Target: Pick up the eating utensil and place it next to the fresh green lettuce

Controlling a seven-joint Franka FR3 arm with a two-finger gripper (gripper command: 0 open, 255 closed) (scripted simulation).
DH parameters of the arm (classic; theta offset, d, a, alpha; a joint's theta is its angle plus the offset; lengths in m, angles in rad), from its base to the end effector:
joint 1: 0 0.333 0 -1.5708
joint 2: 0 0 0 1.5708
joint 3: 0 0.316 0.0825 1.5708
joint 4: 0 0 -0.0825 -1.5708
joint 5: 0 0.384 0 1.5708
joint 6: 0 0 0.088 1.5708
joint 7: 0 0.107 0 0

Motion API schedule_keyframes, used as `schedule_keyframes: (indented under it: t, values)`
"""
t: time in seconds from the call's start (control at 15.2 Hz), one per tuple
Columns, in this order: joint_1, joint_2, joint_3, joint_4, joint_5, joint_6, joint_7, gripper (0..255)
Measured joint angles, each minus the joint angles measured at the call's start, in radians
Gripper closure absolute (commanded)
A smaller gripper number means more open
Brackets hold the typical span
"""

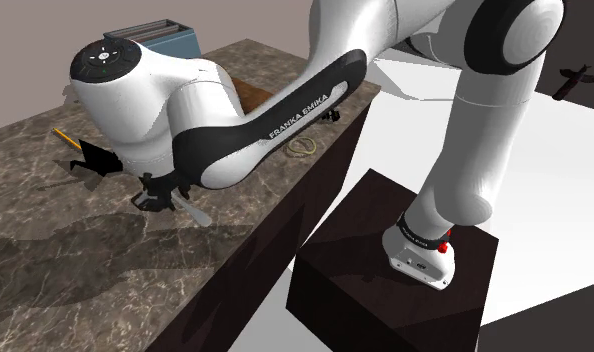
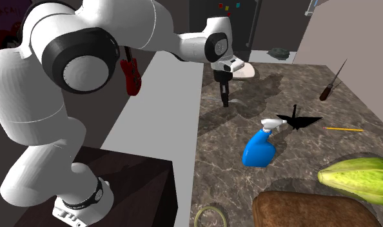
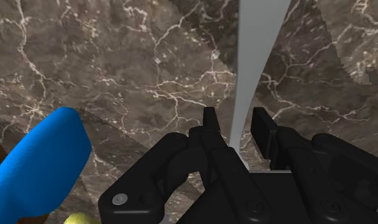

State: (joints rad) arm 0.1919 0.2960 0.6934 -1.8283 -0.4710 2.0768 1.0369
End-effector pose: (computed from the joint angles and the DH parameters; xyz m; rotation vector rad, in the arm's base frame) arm 0.4335 0.4489 0.4085 3.0240 0.0732 0.3143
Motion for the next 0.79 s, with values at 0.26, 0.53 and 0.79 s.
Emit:
schedule_keyframes:
  t: [0.26, 0.53, 0.79]
  values:
    - [-0.004, -0.020, 0.009, 0.031, 0.023, -0.044, -0.022, 255]
    - [-0.008, -0.036, 0.014, 0.068, 0.043, -0.088, -0.045, 255]
    - [-0.012, -0.057, 0.021, 0.098, 0.063, -0.131, -0.065, 255]
